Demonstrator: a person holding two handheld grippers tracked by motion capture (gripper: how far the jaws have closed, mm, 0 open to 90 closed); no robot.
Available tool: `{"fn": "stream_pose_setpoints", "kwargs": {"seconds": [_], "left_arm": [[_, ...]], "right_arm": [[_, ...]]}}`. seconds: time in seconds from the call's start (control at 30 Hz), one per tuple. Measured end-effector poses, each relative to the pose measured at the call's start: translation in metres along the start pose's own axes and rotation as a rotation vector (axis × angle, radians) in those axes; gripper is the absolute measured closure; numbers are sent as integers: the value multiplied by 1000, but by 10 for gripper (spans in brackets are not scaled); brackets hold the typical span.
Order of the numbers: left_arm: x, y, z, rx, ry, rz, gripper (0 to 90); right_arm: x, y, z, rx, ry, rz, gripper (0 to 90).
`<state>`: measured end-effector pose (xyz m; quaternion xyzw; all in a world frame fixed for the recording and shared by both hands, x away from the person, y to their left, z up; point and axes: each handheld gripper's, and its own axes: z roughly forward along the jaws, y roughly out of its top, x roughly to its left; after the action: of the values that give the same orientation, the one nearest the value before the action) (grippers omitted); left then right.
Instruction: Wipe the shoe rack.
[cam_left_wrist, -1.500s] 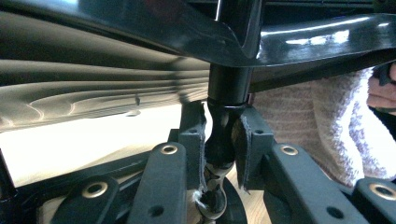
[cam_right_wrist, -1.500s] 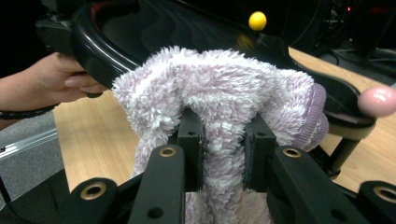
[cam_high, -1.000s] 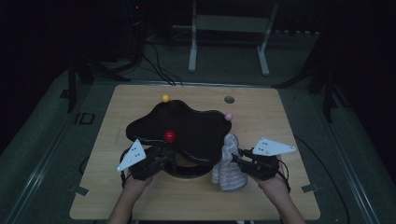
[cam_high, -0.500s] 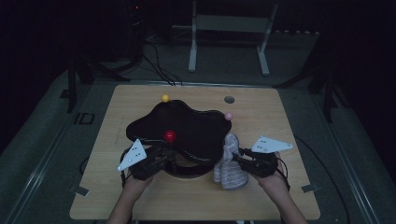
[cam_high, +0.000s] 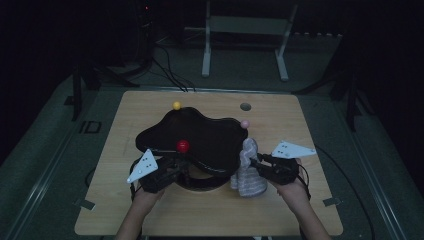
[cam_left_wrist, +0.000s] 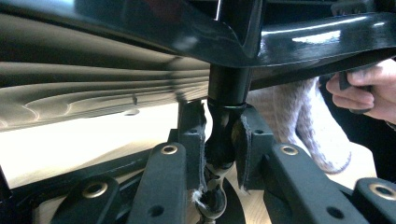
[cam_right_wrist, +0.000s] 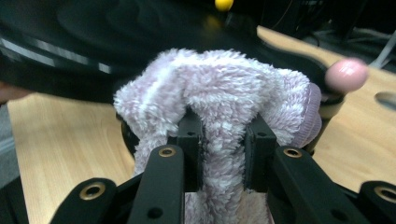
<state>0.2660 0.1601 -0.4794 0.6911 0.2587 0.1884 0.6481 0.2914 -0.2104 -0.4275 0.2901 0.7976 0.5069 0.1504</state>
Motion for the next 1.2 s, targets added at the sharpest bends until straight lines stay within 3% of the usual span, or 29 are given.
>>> {"fn": "stream_pose_setpoints", "kwargs": {"seconds": [0.27,0.43,0.6,0.8,1.07,1.2], "left_arm": [[0,0,0,-3,2,-3,755],[0,0,1,-4,0,-4,755],[0,0,1,-1,4,-3,755],[0,0,1,0,4,-3,756],[-1,0,0,0,13,-3,756],[-2,-1,0,-5,18,-4,756]], "right_arm": [[-1,-12,13,48,11,17,734],[-3,-4,8,22,-15,7,732],[-5,-9,17,58,-3,11,735],[-9,-1,12,22,-27,4,734],[-8,-7,18,47,-15,13,739],[-9,2,9,11,-25,9,737]]}}
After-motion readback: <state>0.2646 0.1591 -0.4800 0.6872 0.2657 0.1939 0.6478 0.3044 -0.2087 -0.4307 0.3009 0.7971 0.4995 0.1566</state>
